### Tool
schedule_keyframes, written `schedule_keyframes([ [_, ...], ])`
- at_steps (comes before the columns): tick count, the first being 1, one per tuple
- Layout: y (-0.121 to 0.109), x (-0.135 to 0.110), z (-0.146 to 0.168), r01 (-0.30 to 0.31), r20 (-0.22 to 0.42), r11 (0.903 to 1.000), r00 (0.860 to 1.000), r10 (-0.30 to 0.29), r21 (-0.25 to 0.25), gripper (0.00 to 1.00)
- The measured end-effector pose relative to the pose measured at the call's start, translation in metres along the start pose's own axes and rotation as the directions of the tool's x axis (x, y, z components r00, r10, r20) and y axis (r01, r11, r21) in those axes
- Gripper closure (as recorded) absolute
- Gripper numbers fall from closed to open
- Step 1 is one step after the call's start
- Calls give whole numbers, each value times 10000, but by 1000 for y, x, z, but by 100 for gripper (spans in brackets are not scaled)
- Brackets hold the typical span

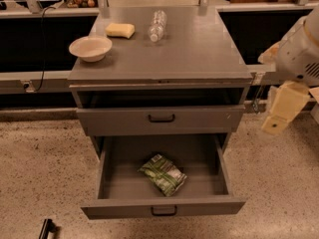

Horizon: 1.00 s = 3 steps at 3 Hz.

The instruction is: Pick green jalapeno chip bag from middle drawer and place on counter

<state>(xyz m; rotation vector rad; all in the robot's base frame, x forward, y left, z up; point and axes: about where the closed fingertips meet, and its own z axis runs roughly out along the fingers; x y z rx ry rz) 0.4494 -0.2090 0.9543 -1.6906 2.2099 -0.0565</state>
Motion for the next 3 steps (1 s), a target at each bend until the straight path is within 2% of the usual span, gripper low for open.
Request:
schedule_keyframes([
  [1,33,-19,53,368,1211,9990,9921,-337,-236,0],
  [2,42,-19,77,359,1298,9991,9910,-327,-219,0],
  [3,31,-24,104,308,1110,9961,9936,-215,-829,0],
])
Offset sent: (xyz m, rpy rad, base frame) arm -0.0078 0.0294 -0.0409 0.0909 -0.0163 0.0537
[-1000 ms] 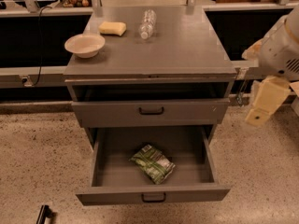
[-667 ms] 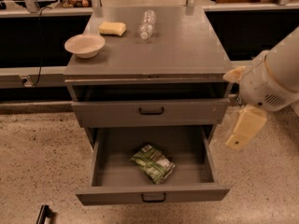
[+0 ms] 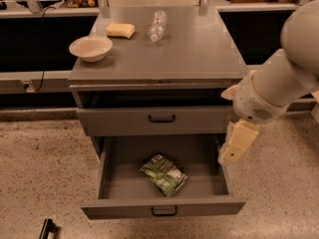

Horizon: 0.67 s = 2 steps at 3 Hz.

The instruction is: Pick green jalapeno chip bag from middle drawer and place on counter

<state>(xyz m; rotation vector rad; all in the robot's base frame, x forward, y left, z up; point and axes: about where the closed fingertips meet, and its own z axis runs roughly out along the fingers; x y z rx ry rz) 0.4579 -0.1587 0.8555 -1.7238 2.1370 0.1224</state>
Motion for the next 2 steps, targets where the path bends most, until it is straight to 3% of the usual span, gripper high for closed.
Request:
schedule_keyframes([
  [1,13,-5,78,-620,437,9888,9967,685,-1357,0],
  [2,47,-11,175,-859,821,9726,9910,1058,-2158,0],
])
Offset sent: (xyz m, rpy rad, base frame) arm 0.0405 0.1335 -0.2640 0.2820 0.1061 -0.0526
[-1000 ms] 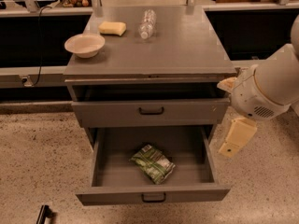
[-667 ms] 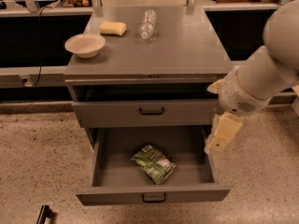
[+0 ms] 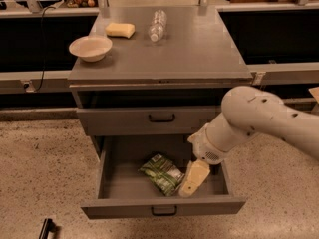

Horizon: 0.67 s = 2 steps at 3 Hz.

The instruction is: Pick green jalapeno chip bag from middle drawer and place on counter

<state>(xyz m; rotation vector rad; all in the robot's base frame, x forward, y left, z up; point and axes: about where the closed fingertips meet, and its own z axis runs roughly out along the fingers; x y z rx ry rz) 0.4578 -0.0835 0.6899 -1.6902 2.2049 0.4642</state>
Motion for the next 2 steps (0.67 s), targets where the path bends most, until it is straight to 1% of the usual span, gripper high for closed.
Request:
schedule_keyframes([
  [1,-13,-6,7,-42,348,9988,9994,24,497,0],
  [2,-8,-5,34,-71,-51,9989,10000,69,-457,0],
])
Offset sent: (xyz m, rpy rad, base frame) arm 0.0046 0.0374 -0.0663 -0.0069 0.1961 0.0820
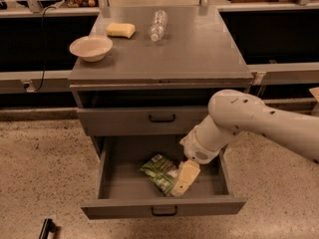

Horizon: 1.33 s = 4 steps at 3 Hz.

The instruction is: Pick green jalapeno chip bag from middle drawer and place on counter

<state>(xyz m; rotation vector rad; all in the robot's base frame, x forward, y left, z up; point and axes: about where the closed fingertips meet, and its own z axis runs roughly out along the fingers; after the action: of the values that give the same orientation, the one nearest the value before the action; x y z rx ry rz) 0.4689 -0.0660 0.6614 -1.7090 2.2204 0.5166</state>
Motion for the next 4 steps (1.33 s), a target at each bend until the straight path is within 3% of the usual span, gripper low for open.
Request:
schedule_keyframes([
  [1,19,7,64,336,226,9924,9993,-311,-1180,0],
  [2,15,16,131,699,1318,9914,9898,-551,-1107,0],
  [3,0,12,149,509,1748,9965,9838,-387,-659,0],
  [4,-8,16,148,458,1110,9989,9928,-440,-140,0],
])
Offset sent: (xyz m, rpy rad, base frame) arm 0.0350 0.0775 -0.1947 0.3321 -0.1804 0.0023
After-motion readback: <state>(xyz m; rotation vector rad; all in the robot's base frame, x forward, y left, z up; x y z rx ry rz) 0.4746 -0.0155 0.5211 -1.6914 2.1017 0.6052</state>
